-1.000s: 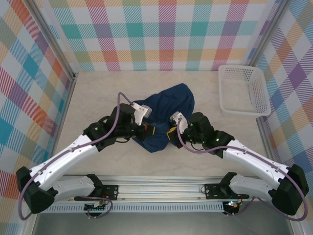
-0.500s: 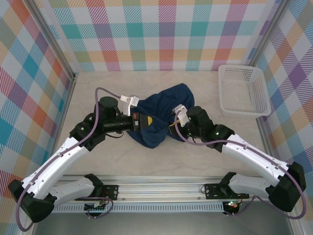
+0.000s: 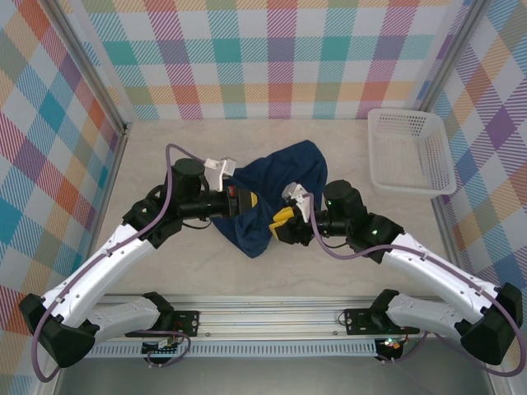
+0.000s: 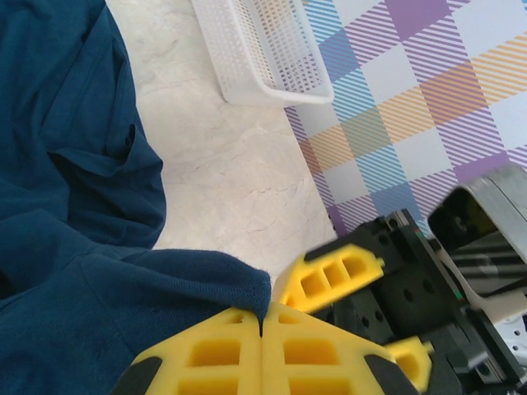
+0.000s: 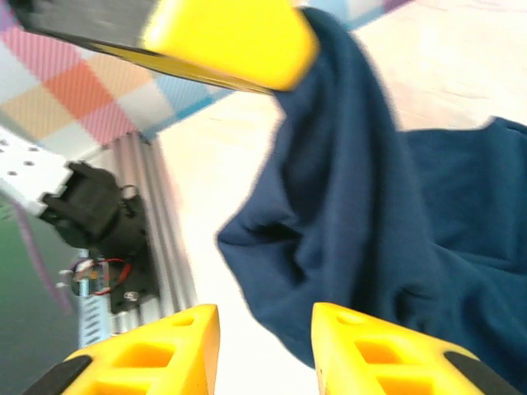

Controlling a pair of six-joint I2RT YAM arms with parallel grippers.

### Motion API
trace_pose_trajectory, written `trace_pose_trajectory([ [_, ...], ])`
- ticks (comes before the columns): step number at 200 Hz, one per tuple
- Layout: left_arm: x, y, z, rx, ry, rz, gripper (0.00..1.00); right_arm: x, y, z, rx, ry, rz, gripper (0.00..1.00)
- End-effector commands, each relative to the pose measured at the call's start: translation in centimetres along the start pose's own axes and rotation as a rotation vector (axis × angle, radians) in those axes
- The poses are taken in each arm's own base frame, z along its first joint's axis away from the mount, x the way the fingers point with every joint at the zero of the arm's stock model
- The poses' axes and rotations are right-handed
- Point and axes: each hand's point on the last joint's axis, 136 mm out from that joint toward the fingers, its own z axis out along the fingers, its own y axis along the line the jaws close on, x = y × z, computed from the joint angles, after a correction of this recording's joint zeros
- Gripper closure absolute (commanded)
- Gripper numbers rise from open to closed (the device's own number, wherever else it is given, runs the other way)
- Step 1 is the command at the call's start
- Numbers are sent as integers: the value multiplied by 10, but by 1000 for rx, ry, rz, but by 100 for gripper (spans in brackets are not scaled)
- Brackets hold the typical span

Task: Fold the inside-out t-shirt

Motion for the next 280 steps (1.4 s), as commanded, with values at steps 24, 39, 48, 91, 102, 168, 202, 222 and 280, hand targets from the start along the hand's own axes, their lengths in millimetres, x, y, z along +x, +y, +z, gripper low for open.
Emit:
trace_pose_trajectory([
  [24,-7,-9,-3,35,-18,-12,100,-16,11,28,-118,-54,46,64],
  [39,-7,-9,-3,36,-18,-12,100,-19,5,36,-99,-51,59,63],
  [48,-7,-10,-4,38,-15,-12,100,-20,-2,40,-67,-53,70,62],
  [91,-5,-8,-1,40,-10,-11,100,-30,-13,47,-24,-89,69,60],
  [102,-4,-7,-1,41,-8,-12,100,-32,-14,50,-29,-92,70,60],
  [168,-6,1,1,1,-26,-8,100,-35,2,44,-101,-97,55,92],
  [202,-13,20,1,-98,-71,19,100,-33,13,28,-123,-85,60,100],
  [222,-18,38,-3,-195,-106,42,95,-45,19,19,-145,-121,75,100],
  [280,-19,55,-31,-307,-176,120,51,-73,-7,15,-31,-203,222,100],
])
